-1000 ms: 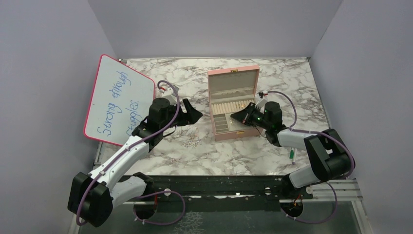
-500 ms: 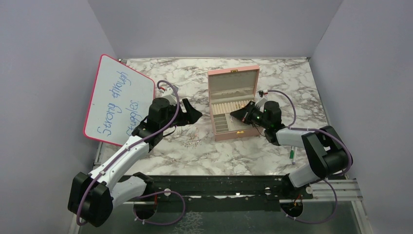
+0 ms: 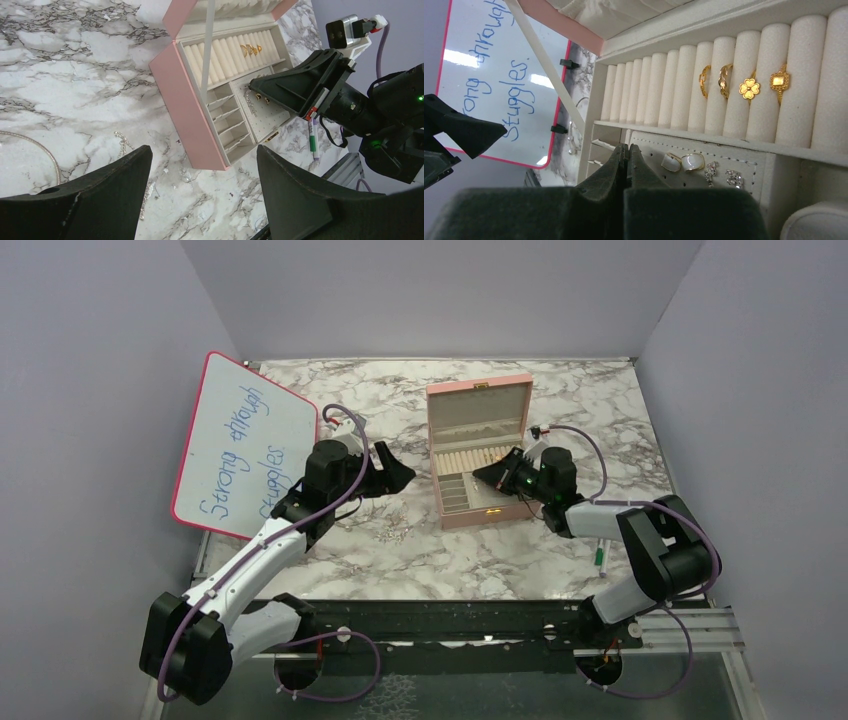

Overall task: Organize the mixed jewelry
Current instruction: Place the jewelry in the jewelry box.

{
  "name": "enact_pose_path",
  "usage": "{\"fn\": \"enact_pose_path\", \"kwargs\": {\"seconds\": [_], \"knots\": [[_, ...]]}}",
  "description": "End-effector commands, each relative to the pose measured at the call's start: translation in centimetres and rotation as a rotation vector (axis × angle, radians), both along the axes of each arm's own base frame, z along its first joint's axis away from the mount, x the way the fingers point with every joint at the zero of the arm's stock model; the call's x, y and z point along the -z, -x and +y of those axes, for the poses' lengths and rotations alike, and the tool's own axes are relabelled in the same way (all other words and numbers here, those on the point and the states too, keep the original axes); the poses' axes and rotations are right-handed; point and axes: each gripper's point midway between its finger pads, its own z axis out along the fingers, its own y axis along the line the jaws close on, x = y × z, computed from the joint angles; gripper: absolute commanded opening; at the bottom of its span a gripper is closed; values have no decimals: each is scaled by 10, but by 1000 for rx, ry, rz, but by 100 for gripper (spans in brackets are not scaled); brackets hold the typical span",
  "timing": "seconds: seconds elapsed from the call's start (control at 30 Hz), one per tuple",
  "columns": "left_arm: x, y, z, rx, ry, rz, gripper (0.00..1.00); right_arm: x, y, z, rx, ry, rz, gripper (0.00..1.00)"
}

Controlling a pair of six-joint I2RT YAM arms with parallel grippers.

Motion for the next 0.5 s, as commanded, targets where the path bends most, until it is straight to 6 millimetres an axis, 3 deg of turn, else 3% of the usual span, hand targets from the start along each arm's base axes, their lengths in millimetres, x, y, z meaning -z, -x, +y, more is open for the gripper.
{"fn": "enact_pose_path", "kwargs": {"seconds": [0.0,0.47], "knots": [[-6,-3,-2,10,22,-26,78,-9,-13,-3,26,17,-35,1],[-4,-3,-1,8,20,-22,78,-2,-9,0,0,29,7,1]]}}
